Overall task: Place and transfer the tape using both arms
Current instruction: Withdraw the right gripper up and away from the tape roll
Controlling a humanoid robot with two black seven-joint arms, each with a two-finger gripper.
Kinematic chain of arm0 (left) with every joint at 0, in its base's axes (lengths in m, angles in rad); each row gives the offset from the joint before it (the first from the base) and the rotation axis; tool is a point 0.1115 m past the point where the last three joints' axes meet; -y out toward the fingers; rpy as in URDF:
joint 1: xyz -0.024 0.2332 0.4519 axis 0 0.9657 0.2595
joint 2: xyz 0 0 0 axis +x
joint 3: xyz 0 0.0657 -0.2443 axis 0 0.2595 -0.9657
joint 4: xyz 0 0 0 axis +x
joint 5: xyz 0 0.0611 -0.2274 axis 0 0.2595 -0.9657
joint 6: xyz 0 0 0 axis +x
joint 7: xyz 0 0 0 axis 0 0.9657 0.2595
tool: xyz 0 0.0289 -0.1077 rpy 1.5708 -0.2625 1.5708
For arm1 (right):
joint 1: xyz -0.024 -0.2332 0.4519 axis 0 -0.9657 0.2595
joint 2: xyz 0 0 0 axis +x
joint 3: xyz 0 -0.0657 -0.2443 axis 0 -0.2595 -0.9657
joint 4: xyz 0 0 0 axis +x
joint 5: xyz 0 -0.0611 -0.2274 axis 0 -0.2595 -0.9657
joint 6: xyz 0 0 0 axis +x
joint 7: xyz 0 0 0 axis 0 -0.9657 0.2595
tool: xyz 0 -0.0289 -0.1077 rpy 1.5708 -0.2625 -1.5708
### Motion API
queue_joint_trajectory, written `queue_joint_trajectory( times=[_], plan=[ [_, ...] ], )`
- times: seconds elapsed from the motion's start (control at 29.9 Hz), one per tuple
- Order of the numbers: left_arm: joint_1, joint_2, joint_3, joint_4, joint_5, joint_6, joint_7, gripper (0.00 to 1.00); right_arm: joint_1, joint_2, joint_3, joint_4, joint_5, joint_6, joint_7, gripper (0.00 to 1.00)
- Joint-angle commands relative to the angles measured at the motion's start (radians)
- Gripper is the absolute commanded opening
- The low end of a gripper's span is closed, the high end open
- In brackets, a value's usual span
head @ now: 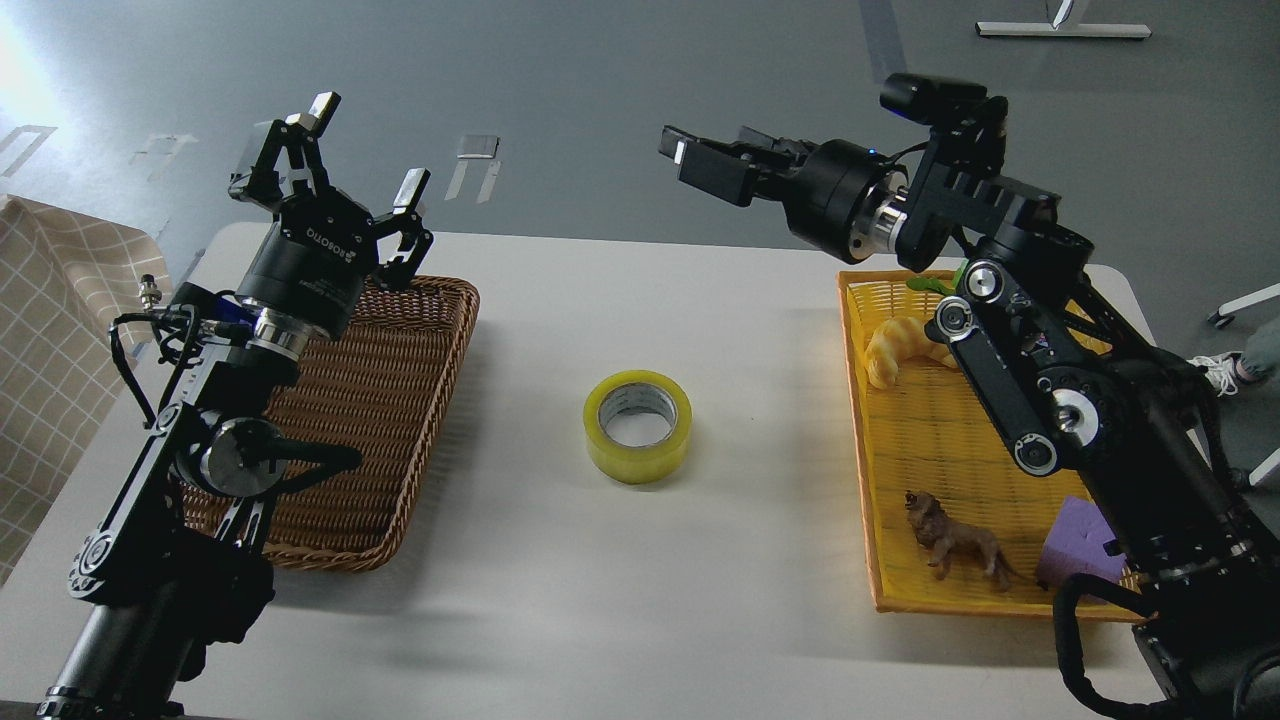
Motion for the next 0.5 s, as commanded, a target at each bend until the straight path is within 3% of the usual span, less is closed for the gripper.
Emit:
queue_joint_trajectory(
  times=[0.0,0.3,0.47],
  plan=[
    [-0.006,0.000,0.009,-0.001,0.003,-0.005,0.014,0.98,-0.024,-0.085,0.064,0.107,0.161,0.000,0.007,1.00],
    [-0.068,0.000,0.009,0.001,0.001,-0.010,0.005,0.98,-0.244,-0.111,0.284,0.317,0.673,0.000,0.009,1.00],
    [-0.085,-0.005,0.009,-0.001,0.001,-0.017,-0.010,0.98,-0.347,-0.133,0.348,0.359,1.027,0.000,0.007,1.00]
  ],
)
